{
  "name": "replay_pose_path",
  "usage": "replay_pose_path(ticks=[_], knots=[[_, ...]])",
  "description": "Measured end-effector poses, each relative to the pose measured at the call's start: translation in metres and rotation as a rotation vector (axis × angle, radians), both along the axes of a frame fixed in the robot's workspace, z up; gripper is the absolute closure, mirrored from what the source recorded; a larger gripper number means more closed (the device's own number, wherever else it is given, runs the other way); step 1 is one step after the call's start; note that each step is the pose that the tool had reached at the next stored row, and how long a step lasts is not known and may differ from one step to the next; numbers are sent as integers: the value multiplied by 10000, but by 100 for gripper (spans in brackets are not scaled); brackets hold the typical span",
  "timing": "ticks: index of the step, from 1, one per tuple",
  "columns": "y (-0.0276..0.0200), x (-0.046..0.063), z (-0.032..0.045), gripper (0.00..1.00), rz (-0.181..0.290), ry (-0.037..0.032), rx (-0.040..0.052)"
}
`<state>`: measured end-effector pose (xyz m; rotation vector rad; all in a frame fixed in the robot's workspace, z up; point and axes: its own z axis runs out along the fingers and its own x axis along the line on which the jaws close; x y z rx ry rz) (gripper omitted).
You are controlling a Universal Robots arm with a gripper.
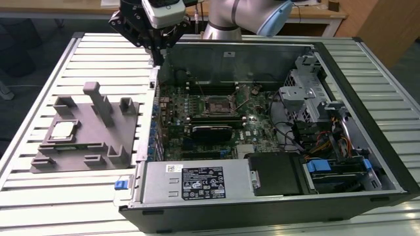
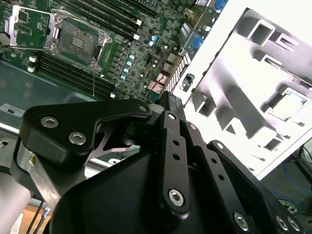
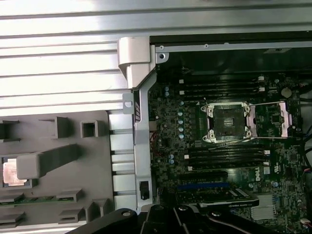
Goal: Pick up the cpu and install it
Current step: 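Reach for the cpu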
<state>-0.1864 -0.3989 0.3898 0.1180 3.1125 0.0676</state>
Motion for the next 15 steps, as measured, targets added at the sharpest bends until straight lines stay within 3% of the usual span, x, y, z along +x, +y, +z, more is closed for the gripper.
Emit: replay_pose_path(ticks=[15], knots=[[0, -88, -4, 89, 0, 0, 0]])
